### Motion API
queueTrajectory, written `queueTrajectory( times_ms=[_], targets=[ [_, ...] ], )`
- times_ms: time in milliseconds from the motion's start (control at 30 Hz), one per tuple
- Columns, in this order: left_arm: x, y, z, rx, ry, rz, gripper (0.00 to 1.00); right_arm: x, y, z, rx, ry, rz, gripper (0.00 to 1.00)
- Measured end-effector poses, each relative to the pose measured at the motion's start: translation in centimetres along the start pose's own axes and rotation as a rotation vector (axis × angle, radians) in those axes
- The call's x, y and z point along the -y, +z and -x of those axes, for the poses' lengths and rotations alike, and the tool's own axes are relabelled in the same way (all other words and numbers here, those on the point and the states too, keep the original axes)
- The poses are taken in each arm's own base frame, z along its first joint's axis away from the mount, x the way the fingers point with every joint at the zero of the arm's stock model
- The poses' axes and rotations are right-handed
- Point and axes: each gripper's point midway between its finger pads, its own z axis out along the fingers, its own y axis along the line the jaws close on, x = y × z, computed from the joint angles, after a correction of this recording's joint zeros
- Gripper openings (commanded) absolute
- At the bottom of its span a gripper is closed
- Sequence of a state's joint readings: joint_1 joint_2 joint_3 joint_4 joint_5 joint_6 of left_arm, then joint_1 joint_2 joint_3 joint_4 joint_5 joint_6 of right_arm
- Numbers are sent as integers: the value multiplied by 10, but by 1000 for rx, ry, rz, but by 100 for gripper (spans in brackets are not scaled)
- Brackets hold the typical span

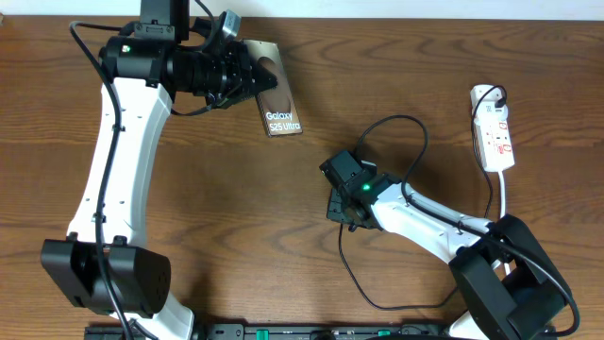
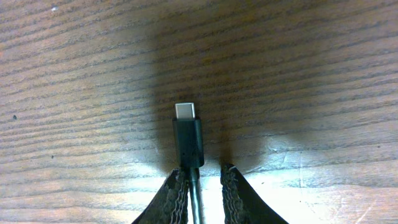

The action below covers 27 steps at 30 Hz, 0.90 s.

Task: Plug charger to phone and switch on socket
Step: 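Lower the right gripper and close it on the USB-C connector, then lift the USB-C connector upright with the right gripper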

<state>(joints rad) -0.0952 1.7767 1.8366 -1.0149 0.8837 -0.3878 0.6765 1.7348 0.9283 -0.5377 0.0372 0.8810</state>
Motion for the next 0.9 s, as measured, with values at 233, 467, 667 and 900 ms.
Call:
queueTrajectory(
  times_ms=[233,467,667,900],
  targets=[
    [0,0,0,0,0,0,7,0,0,0,-1,-1,0,17],
    [0,0,-1,-2,-2,1,7,-4,2,3,7,0,9,15],
    [0,0,-1,-2,-3,1,7,-5,3,4,8,0,8,15],
    [0,0,-1,-2,-2,1,7,-5,3,4,9,0,8,13]
  ],
)
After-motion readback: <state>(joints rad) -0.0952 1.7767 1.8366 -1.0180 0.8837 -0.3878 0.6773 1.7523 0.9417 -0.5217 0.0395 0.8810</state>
